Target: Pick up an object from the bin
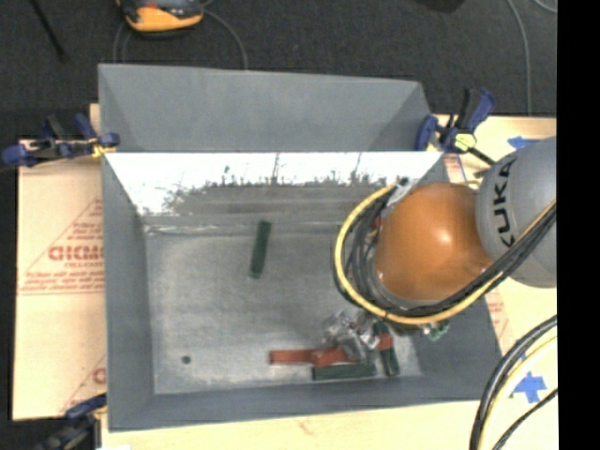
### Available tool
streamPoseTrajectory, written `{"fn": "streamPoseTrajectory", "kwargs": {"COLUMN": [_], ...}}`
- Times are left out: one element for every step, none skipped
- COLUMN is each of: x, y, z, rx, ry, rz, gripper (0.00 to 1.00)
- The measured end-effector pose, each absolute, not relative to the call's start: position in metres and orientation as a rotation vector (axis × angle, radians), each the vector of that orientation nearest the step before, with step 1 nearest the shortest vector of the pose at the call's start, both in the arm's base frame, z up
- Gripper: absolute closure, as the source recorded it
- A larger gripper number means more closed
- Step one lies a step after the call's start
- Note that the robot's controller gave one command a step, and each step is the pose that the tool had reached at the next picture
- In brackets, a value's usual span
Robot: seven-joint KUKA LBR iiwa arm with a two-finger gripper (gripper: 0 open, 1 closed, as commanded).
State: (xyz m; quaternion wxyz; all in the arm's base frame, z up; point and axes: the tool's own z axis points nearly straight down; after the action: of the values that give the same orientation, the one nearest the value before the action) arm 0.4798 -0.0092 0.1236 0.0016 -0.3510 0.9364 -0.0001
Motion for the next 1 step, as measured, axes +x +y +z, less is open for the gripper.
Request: {"fn": "streamPoseTrajectory", "kwargs": {"x": [0.5003], "y": [-0.0329], "z": [0.1986], "rx": [-1.205], "ry": [2.901], "rz": [0.001], "gripper": [1.0]}}
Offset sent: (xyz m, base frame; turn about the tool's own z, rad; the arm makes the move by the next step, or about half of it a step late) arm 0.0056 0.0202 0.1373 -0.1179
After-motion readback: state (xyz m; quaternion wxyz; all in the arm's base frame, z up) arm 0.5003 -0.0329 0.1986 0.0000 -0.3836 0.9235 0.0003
